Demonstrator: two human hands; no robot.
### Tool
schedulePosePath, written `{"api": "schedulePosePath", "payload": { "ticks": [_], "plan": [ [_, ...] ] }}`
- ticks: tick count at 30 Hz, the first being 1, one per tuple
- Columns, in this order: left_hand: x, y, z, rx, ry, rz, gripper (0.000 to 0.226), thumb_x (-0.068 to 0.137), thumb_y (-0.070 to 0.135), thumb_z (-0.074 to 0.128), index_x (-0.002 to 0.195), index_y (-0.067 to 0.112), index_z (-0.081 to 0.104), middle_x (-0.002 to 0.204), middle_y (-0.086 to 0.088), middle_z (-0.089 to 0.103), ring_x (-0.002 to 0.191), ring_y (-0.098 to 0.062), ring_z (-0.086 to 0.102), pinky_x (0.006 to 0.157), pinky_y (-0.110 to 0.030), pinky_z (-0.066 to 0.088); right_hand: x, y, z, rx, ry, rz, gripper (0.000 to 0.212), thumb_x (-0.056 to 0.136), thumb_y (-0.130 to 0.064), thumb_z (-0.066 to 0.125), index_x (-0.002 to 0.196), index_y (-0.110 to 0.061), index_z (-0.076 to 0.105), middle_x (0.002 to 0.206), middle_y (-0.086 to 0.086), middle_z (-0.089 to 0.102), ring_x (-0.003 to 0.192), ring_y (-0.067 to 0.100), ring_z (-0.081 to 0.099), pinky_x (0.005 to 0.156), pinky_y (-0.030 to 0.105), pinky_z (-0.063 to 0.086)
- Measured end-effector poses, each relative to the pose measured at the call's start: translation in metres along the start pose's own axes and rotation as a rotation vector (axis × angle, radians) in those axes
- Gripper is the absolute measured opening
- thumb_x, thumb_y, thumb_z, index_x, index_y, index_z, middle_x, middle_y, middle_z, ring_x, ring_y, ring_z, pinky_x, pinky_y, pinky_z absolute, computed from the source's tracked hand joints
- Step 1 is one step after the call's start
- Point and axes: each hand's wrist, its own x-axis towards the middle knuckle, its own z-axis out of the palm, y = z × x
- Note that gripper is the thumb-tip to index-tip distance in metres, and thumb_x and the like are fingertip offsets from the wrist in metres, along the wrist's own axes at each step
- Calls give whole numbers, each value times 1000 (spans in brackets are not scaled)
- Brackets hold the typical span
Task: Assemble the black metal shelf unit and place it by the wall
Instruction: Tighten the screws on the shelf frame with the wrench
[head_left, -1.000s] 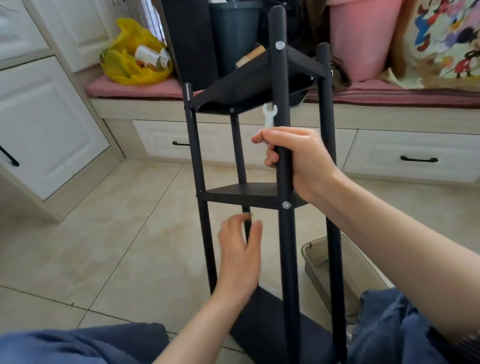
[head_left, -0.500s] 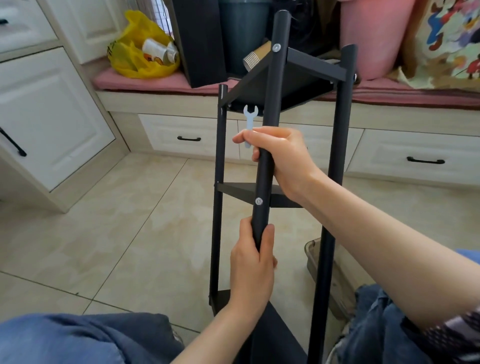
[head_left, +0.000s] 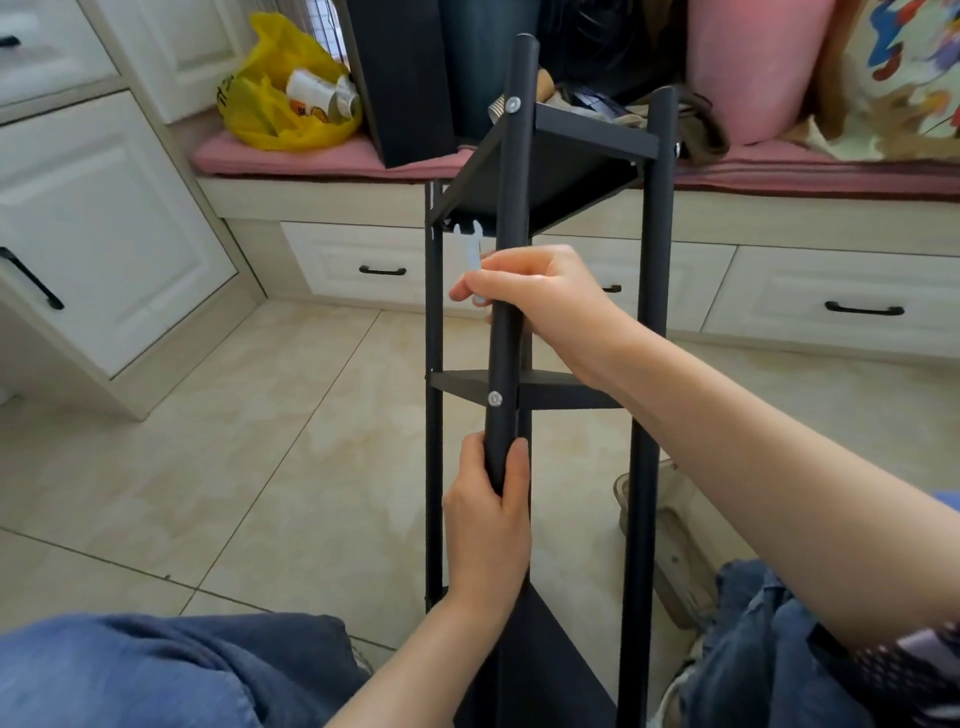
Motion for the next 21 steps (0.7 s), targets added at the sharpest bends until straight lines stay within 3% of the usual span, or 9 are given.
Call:
{"api": "schedulePosePath", "payload": {
  "ticks": [3, 6, 8, 10, 12, 18, 21],
  "plan": [
    [5, 0, -2, 10, 8, 23, 25, 102, 32, 55, 80, 20, 52, 55, 15, 46, 49, -5, 39, 46, -18, 33, -8, 10, -5, 25, 63, 12, 16, 92, -21, 64, 82, -22, 76, 99, -8, 69, 104, 10, 61, 100, 36, 50],
    [10, -5, -6, 7, 35, 26, 29, 101, 32, 56, 78, 15, 52, 55, 13, 44, 50, -6, 38, 46, -19, 33, -21, 28, -11, 35, 154, 39, 13, 92, -23, 65, 86, -20, 76, 110, -11, 64, 108, 9, 59, 99, 38, 52],
    [14, -8, -8, 3, 38, 16, 31, 101, 33, 57, 76, 15, 52, 55, 11, 43, 50, -6, 39, 47, -19, 34, -31, 43, -17, -51, 247, 7, 14, 92, -24, 65, 86, -21, 77, 114, -11, 56, 109, 5, 55, 98, 27, 49],
    [17, -10, -8, 22, 43, 19, 31, 101, 36, 56, 76, 18, 53, 57, 8, 45, 51, -7, 41, 48, -20, 35, -44, 57, -18, -221, 330, -41, 16, 93, -23, 65, 85, -16, 76, 107, -4, 53, 99, 3, 53, 85, 8, 42],
    [18, -12, -6, 48, 61, 14, 33, 101, 38, 55, 75, 18, 53, 59, 5, 48, 52, -11, 45, 50, -25, 38, -59, 74, -11, -334, 384, -35, 20, 94, -21, 65, 79, -10, 73, 97, 2, 50, 87, 6, 51, 75, 6, 37],
    [22, -16, -8, 49, 97, -31, 33, 101, 41, 54, 72, 27, 52, 61, 6, 53, 57, -23, 57, 56, -43, 50, -91, 105, 25, -368, 253, -8, 22, 100, -21, 55, 84, -15, 69, 71, -8, 58, 66, 6, 55, 59, 18, 40],
    [22, -18, -11, 51, 109, -38, 33, 101, 44, 53, 72, 26, 53, 61, 5, 54, 56, -25, 57, 55, -44, 49, -92, 105, 33, -379, 168, 86, 24, 102, -22, 51, 87, -16, 69, 70, -6, 62, 65, 8, 60, 57, 20, 46]
  ]
}}
